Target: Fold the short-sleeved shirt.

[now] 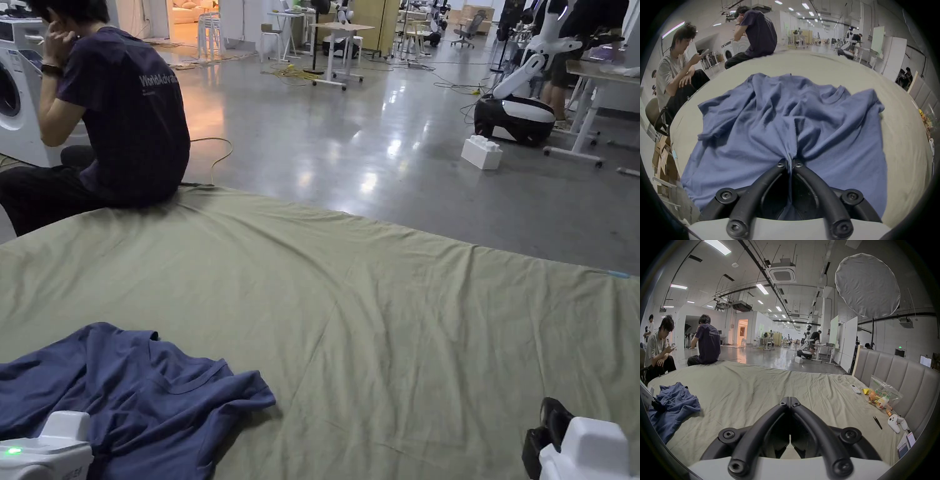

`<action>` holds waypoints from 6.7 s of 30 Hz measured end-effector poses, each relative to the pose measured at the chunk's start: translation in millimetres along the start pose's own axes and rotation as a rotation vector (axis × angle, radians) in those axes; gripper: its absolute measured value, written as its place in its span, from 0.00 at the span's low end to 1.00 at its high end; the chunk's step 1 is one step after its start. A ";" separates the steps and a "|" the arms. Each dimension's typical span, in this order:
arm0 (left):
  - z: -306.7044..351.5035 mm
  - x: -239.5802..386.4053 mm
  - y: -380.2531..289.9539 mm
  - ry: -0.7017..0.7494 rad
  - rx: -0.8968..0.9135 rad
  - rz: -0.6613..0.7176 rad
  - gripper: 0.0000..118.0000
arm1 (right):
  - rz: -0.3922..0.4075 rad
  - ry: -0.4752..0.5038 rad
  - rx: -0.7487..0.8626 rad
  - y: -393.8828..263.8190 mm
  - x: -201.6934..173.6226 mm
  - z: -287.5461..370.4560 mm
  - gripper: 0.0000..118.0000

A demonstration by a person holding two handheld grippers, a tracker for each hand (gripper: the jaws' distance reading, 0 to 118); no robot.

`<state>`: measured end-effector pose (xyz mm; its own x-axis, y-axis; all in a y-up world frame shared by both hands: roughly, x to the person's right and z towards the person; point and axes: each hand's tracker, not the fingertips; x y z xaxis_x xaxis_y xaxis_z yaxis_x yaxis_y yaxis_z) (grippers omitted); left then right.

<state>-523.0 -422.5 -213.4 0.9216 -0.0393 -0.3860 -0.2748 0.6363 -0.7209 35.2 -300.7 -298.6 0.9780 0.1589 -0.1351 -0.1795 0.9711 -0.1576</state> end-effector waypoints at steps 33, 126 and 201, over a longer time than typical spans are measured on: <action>249.7 329.1 146.7 -0.670 0.671 -0.308 0.03 | -0.021 -0.175 0.093 21.5 99.2 52.5 0.00; 56.2 283.2 -22.6 -0.294 -0.065 -0.325 0.04 | -0.077 -0.155 -0.152 -21.2 133.6 19.0 0.00; 240.2 230.7 305.4 -0.298 0.564 -0.193 0.04 | 0.000 -0.169 -0.005 252.8 204.0 -39.9 0.06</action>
<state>-328.4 -52.2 -384.4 0.9985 -0.0298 -0.0463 0.0135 0.9478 -0.3185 185.1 -29.9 -405.1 0.9819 0.1871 0.0310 -0.1797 0.9702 -0.1623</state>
